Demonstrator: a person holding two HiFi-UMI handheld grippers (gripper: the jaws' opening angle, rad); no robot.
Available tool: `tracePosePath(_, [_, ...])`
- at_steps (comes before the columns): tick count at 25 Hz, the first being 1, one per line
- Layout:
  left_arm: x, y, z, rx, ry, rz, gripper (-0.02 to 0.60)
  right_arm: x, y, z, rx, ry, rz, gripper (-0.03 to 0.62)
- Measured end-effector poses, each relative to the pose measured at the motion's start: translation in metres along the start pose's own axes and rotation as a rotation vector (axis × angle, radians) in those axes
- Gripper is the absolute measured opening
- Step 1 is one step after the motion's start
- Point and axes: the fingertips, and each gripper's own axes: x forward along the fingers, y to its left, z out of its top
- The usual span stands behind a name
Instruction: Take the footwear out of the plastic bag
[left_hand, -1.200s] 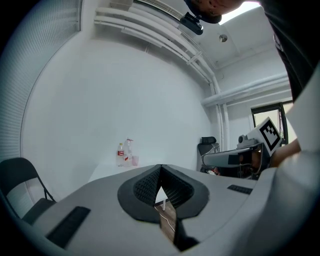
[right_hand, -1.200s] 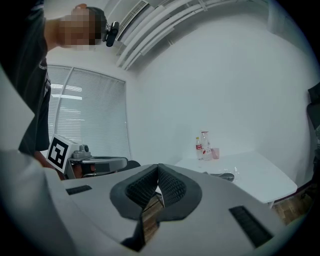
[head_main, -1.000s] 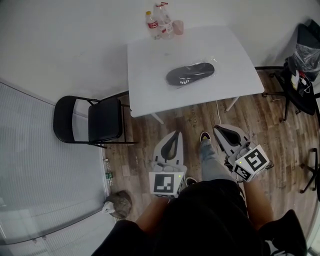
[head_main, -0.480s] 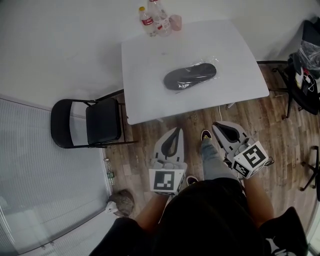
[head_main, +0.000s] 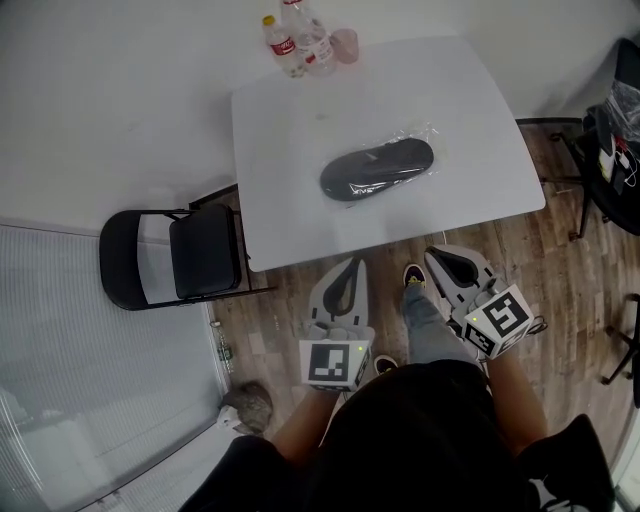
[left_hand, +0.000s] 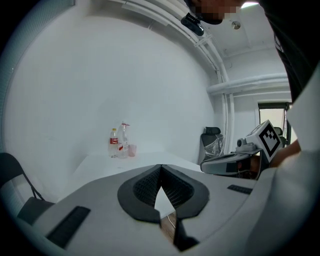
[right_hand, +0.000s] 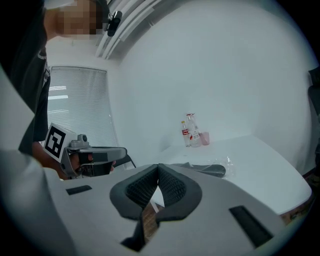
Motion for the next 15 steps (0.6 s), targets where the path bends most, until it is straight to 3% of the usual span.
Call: tracePosePath(15, [0.087, 0.010, 0.038, 0.037, 0.035, 0.038, 0.020, 0.029, -0.093, 0.043, -0.033, 0.018, 0.011, 0.018])
